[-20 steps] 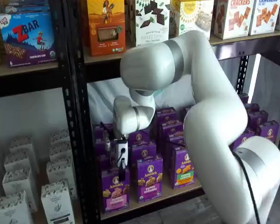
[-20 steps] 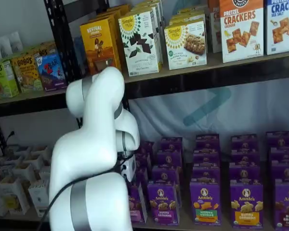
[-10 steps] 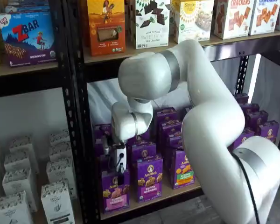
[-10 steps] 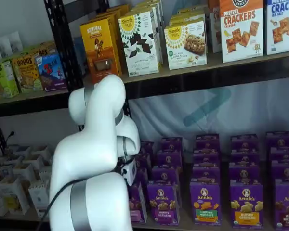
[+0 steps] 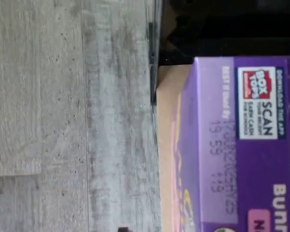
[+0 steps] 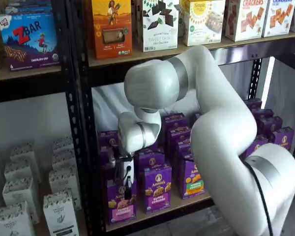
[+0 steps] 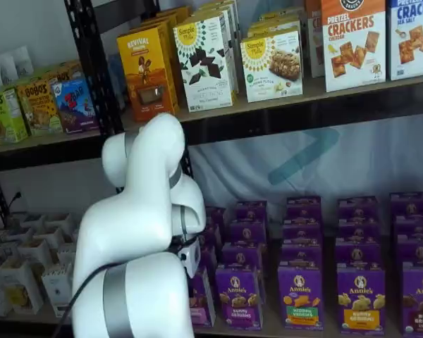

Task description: Pick up the purple box with a pink patch in the middle, on the bottom shelf, the first box from the left

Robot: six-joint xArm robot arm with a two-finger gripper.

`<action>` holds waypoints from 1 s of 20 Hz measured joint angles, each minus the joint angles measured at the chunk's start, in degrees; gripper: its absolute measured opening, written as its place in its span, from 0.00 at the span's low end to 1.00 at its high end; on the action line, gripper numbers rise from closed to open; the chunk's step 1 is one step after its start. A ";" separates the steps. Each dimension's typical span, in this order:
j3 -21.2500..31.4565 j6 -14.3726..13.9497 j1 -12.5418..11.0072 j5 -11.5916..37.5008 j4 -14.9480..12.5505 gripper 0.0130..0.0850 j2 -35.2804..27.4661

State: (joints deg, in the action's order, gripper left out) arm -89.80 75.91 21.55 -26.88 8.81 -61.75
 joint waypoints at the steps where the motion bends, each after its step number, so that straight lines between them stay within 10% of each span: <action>1: 0.07 0.13 0.03 0.09 0.17 0.89 -0.02; 20: 2.41 -0.01 0.92 1.50 0.90 0.56 1.29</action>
State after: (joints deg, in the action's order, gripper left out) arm -87.39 75.90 22.47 -25.39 9.71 -60.46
